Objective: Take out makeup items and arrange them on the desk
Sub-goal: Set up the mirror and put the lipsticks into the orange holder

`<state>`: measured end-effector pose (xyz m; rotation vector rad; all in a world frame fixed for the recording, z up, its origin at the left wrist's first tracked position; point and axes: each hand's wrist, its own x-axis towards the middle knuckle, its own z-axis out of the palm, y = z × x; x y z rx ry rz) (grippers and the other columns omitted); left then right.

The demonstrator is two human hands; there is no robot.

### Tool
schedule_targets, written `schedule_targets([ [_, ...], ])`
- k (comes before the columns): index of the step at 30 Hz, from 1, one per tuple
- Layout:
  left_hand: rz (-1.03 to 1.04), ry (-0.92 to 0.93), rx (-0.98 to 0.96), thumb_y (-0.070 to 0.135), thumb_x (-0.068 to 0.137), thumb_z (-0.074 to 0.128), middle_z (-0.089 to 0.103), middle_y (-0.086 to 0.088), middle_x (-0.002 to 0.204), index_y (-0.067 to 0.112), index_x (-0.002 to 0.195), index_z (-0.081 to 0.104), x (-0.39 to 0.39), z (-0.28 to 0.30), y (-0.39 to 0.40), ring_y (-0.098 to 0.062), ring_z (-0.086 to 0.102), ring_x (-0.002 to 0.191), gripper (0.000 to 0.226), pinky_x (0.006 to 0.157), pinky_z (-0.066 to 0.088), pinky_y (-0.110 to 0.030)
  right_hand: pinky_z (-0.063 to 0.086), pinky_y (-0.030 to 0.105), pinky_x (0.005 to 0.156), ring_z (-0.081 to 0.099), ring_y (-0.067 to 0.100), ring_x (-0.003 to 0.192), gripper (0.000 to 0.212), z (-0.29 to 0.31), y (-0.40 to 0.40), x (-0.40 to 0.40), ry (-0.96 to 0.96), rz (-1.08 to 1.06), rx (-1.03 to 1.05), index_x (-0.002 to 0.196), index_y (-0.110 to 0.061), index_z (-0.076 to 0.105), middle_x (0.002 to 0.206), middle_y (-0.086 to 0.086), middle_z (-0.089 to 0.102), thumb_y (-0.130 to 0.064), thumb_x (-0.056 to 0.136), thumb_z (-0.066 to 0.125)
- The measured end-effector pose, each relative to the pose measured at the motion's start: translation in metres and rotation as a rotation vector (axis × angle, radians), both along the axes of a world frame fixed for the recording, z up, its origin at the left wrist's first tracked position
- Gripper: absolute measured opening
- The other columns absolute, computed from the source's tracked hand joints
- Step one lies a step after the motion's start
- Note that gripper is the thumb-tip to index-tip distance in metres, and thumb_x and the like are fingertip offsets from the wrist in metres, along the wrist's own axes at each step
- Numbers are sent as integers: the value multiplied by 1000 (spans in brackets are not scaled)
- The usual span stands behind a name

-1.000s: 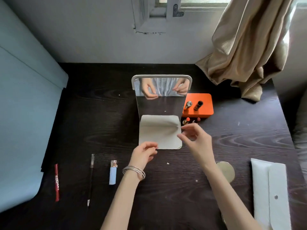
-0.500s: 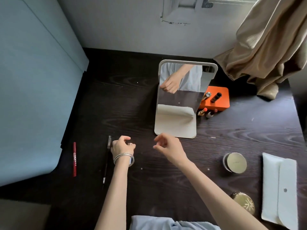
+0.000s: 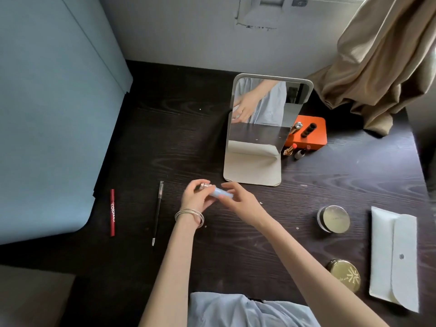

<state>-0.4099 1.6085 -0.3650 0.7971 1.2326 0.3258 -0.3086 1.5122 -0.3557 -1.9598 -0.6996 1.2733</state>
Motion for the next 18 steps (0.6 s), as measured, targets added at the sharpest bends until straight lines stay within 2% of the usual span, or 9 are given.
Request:
schedule_targets([
  [2,-11,-99,-50,0,86,61,59,-15,97,4,88,55,10,11,-9,-26,64,91,7,72,59,-26,51,23,64,60,11,68,29,5,-4,5,92,-163,55,117,-14,56,79,-2,62,-27,91,59],
  [3,-53,-89,-40,4,86,62,60,-15,93,4,84,53,14,15,-13,-26,65,89,9,72,59,-26,47,20,59,55,9,61,23,7,-8,9,113,-245,83,111,-13,58,71,-3,60,-24,91,59],
  [6,-370,-16,89,13,85,65,63,-9,85,9,84,53,23,22,-21,-17,67,72,13,69,59,-25,40,11,52,49,-1,52,13,18,-20,20,161,-485,165,93,-10,60,62,-7,54,-22,89,62],
  [7,-494,-22,137,14,85,66,65,-8,86,11,88,55,26,25,-24,-17,68,71,13,72,59,-28,41,11,52,52,-1,52,13,19,-24,23,228,-549,193,91,-9,61,63,-5,56,-22,89,62],
  [9,-722,24,281,18,82,70,68,-7,93,13,102,58,36,33,-34,-21,69,83,23,81,57,-35,47,20,57,61,9,64,19,22,-30,28,336,-575,201,90,-7,64,71,2,64,-26,89,61],
  [12,-897,203,509,26,81,70,69,-6,95,9,107,62,51,38,-53,-21,66,89,32,83,54,-35,48,28,61,63,18,71,25,24,-39,31,314,-556,124,88,-7,66,79,8,67,-32,89,61],
  [13,-894,210,500,25,82,69,70,-7,95,6,106,62,55,39,-58,-22,66,88,32,84,55,-36,48,27,60,61,17,69,26,24,-42,34,283,-576,104,86,-7,66,78,8,66,-32,89,61],
  [15,-839,124,319,18,84,67,70,-12,95,1,108,62,58,41,-62,-21,68,84,30,84,57,-36,45,26,59,58,15,67,26,24,-49,39,241,-629,81,85,-10,67,74,5,63,-34,90,59],
  [18,-827,-53,-10,2,85,63,67,-12,88,-2,113,57,49,48,-65,-14,70,71,29,70,59,-22,35,22,59,46,9,63,25,24,-58,61,183,-859,91,78,-15,66,65,-1,53,-33,92,56],
])
